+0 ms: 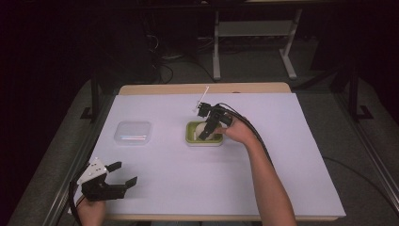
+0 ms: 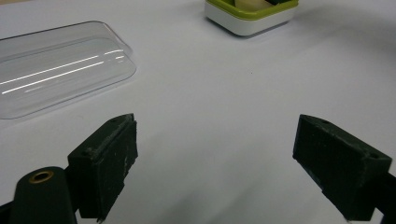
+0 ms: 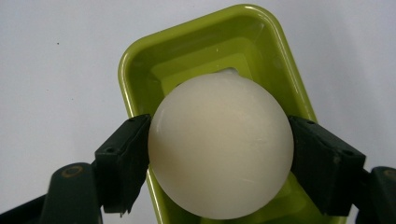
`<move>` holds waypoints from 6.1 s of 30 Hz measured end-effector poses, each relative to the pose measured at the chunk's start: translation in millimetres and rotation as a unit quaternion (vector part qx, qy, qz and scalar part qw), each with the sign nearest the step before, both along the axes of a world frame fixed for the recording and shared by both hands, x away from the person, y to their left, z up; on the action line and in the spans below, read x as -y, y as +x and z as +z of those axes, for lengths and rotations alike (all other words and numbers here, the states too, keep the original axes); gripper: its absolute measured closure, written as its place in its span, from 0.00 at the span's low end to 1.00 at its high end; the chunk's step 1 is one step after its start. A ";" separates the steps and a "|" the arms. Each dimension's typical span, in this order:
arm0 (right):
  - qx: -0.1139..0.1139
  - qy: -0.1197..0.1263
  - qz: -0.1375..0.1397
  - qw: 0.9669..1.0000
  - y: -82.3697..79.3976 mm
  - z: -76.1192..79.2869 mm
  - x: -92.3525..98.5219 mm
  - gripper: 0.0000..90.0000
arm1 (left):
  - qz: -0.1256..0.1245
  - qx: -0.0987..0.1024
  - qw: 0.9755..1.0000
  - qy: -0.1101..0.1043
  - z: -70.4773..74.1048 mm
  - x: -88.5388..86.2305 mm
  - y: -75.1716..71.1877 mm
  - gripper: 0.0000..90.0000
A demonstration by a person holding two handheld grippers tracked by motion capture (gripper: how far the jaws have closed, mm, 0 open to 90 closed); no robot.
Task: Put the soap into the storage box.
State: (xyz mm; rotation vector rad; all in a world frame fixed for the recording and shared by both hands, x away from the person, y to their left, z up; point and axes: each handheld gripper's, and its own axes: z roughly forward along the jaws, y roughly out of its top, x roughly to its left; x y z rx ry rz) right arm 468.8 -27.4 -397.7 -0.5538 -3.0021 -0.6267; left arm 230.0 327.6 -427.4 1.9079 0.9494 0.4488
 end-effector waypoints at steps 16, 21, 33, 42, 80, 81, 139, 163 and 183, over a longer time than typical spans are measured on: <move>0.012 0.042 -0.011 0.999 -1.2 18.5 13.5 0.33 | -0.001 -0.002 1.000 0.001 0.2 1.2 -0.4 0.14; 0.002 0.039 -0.013 0.999 -2.7 19.2 15.7 0.31 | -0.001 -0.004 1.000 0.001 -0.1 1.5 0.3 0.14; -0.004 0.060 -0.015 0.998 -14.4 27.4 26.4 0.28 | -0.003 -0.003 1.000 0.004 0.0 2.3 0.5 0.14; -0.006 0.069 -0.025 0.997 -21.7 28.9 41.4 0.26 | -0.005 -0.002 1.000 0.010 0.1 2.7 0.7 0.14; -0.002 0.096 -0.028 0.995 -59.8 30.9 69.1 0.23 | -0.006 -0.002 1.000 0.009 -0.5 5.0 1.6 0.14; -0.002 0.096 -0.028 0.995 -59.8 30.9 69.1 0.23 | -0.006 -0.002 1.000 0.008 -0.5 5.1 1.5 0.14; 0.010 0.110 -0.088 0.990 -129.2 -3.1 138.5 0.24 | -0.008 -0.003 1.000 0.014 -1.1 7.5 2.5 0.14; 0.008 0.116 -0.115 0.987 -160.3 -19.7 169.7 0.23 | -0.014 -0.003 1.000 0.019 -0.9 8.4 2.9 0.14; 0.005 0.120 -0.132 0.984 -184.8 -28.8 187.2 0.20 | -0.013 -0.009 1.000 0.014 -0.9 9.4 3.1 0.14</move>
